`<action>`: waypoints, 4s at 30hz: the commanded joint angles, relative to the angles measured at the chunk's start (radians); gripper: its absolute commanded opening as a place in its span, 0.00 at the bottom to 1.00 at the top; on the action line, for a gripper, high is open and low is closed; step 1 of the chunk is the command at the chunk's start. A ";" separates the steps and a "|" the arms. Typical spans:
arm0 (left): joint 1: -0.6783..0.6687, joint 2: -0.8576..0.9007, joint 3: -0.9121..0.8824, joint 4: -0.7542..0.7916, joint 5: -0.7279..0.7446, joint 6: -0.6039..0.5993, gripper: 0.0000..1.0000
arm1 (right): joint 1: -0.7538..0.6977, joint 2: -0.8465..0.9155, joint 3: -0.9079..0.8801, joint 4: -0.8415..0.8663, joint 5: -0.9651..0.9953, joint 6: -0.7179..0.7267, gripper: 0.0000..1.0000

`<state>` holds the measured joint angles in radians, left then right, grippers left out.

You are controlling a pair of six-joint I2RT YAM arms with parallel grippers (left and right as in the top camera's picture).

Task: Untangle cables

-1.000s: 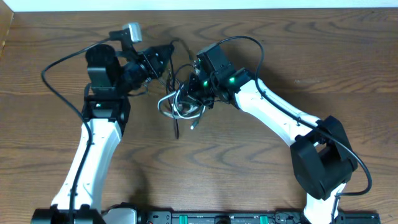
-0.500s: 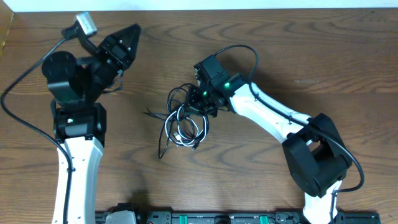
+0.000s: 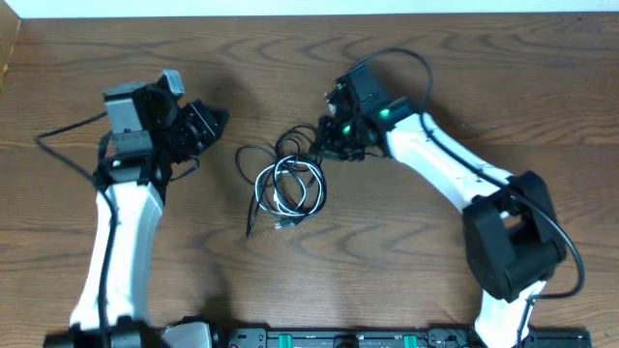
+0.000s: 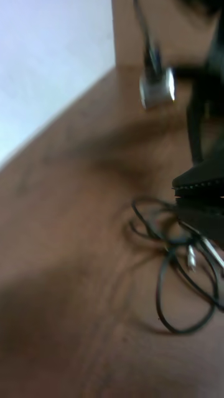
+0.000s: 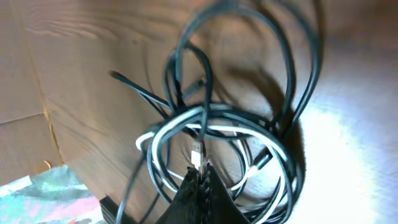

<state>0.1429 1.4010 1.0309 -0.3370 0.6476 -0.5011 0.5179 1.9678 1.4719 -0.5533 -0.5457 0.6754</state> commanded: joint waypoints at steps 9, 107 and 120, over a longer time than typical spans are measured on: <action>0.002 0.245 0.008 -0.018 0.004 0.146 0.07 | -0.045 -0.055 0.000 -0.043 0.276 -0.131 0.28; -0.043 0.249 0.008 0.024 0.145 0.269 0.08 | 0.046 -0.281 0.000 -0.364 0.304 -0.657 0.01; -0.062 0.249 0.008 0.028 0.103 0.269 0.08 | 0.067 -0.280 0.000 -0.257 0.203 -0.336 0.01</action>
<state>0.0814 1.6478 1.0309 -0.3096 0.7597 -0.2535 0.5762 1.7027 1.4631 -0.8371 -0.3122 0.2108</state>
